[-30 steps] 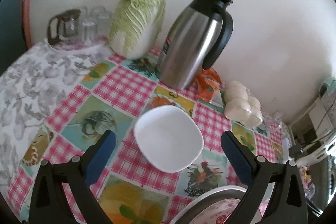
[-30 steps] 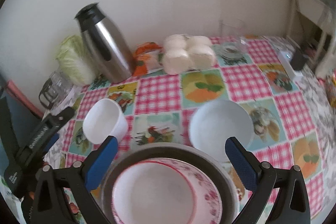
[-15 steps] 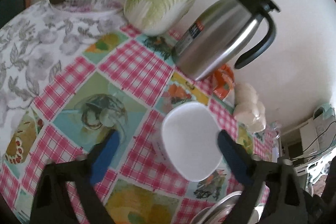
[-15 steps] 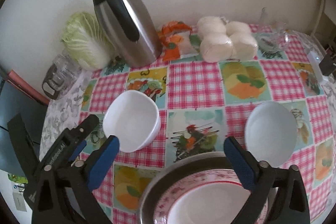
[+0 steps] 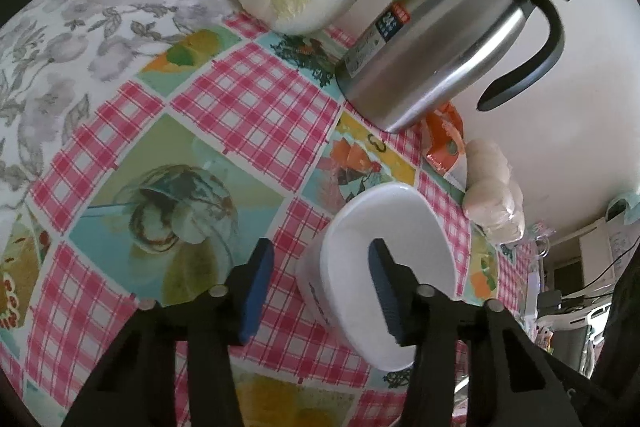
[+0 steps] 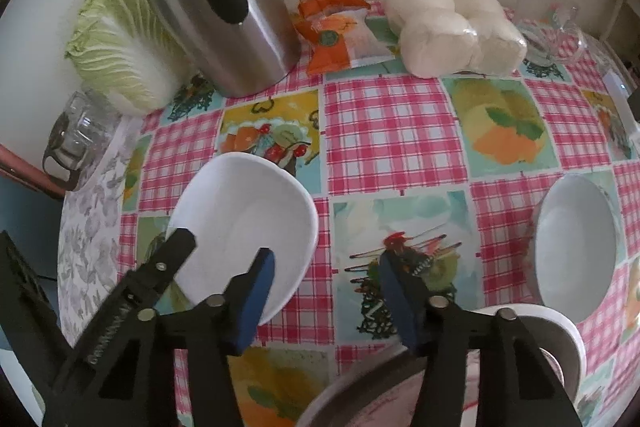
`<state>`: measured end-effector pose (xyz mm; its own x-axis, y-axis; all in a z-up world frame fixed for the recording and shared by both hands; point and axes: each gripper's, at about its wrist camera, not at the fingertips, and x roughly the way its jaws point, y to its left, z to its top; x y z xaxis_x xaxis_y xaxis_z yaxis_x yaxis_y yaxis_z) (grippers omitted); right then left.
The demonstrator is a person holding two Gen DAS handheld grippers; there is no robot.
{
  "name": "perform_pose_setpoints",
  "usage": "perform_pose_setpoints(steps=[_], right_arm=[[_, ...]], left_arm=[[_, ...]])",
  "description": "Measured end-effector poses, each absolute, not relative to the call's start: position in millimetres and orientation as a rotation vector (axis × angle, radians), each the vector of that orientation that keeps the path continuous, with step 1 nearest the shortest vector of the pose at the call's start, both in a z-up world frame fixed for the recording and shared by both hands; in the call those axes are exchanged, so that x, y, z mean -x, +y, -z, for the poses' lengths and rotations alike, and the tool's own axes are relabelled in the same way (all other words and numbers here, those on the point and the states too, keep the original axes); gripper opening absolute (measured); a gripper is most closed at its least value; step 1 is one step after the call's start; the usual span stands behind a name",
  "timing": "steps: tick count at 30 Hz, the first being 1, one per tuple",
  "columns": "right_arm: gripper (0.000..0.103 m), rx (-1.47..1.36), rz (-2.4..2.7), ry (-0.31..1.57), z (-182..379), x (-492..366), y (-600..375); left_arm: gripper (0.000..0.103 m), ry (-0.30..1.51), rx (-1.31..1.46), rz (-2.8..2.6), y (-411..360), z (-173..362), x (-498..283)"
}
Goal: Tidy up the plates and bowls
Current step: 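Close both tools on the white square bowl rim, then lift the white square bowl with both tools and carry it toward the stack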
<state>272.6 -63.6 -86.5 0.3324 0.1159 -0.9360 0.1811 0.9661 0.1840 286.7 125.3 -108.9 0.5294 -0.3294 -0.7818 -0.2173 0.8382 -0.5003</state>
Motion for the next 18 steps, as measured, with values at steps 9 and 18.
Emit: perform_pose_setpoints(steps=[9, 18], right_arm=[[0.030, -0.199, 0.059, 1.251, 99, -284, -47], [0.015, -0.196, 0.071, 1.284, 114, -294, -40]], left_arm=[[0.037, 1.031, 0.620, 0.075, 121, 118, -292], [0.020, 1.051, 0.610, 0.060, 121, 127, -296]])
